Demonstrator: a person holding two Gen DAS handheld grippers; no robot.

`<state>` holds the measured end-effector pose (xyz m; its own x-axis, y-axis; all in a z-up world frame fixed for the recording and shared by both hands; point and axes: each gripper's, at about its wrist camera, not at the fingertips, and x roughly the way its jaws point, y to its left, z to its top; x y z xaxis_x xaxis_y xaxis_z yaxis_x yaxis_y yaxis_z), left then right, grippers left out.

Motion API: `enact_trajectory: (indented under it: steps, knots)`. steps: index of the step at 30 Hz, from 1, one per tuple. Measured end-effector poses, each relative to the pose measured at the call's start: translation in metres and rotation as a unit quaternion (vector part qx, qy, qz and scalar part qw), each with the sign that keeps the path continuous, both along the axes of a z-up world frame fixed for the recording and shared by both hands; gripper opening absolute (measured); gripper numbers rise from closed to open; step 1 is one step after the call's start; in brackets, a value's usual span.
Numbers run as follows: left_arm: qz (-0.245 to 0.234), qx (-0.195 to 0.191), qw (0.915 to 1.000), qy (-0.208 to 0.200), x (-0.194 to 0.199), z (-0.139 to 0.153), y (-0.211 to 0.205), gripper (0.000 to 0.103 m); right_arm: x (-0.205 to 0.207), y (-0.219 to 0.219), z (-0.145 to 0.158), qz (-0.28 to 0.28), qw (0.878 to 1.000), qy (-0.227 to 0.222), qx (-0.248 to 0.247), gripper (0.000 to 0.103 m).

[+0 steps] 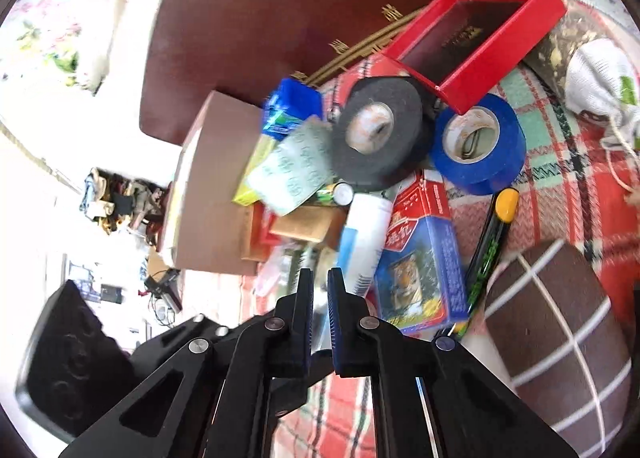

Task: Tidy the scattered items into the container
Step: 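Grasp the blue-and-white hand cream tube with the right gripper, then lift the hand cream tube toward the cardboard box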

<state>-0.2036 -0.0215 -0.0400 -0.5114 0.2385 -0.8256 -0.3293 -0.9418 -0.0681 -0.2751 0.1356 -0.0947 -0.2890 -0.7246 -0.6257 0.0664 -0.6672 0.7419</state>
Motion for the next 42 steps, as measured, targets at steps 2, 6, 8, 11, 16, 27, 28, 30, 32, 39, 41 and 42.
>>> enact_trajectory:
  steps: [2,6,8,11,16,27,28,30,32,39,41,42]
  knots:
    - [0.004,-0.01,0.9999,-0.01,-0.002,-0.005,0.001,0.036,0.004,-0.005,0.0,0.007,0.999,-0.009,0.037,0.01]
    - [0.02,-0.023,0.9992,-0.027,0.001,-0.024,-0.001,0.041,0.004,-0.006,-0.019,-0.005,0.999,-0.039,0.034,0.01]
    - [0.024,-0.028,0.9987,-0.034,0.001,-0.033,-0.004,0.043,0.005,-0.006,-0.026,-0.002,0.999,-0.044,0.032,0.01]
    - [0.029,-0.029,0.9984,-0.038,-0.001,-0.043,-0.009,0.044,0.003,-0.004,-0.035,-0.016,0.998,-0.054,0.034,0.013]
    - [0.027,-0.017,0.9982,-0.051,-0.01,-0.054,-0.013,0.051,-0.001,-0.001,-0.04,-0.025,0.998,-0.058,0.018,0.014]
    - [0.023,0.016,0.9989,-0.039,-0.027,-0.059,-0.022,0.052,-0.025,-0.024,-0.035,0.024,0.997,-0.043,0.052,0.025]
    - [0.024,0.017,0.9989,-0.036,-0.027,-0.058,-0.022,0.052,-0.026,-0.029,-0.033,0.031,0.997,-0.034,0.066,0.026]
    - [0.025,0.02,0.9989,-0.034,-0.03,-0.058,-0.022,0.05,-0.028,-0.034,-0.032,0.034,0.996,-0.026,0.079,0.032]
    - [0.022,0.021,0.9991,-0.03,-0.032,-0.058,-0.021,0.049,-0.032,-0.039,-0.03,0.035,0.996,-0.015,0.079,0.043]
    - [0.02,0.055,0.9979,-0.028,-0.041,-0.055,-0.019,0.043,-0.033,-0.049,-0.027,0.049,0.995,0.006,0.085,0.036]
    - [0.012,0.057,0.9979,-0.029,-0.039,-0.054,-0.014,0.043,-0.033,-0.045,-0.033,0.048,0.997,0.0,0.062,0.036]
    - [0.006,0.051,0.9984,-0.026,-0.038,-0.054,-0.011,0.043,-0.031,-0.044,-0.033,0.046,0.997,0.002,0.059,0.036]
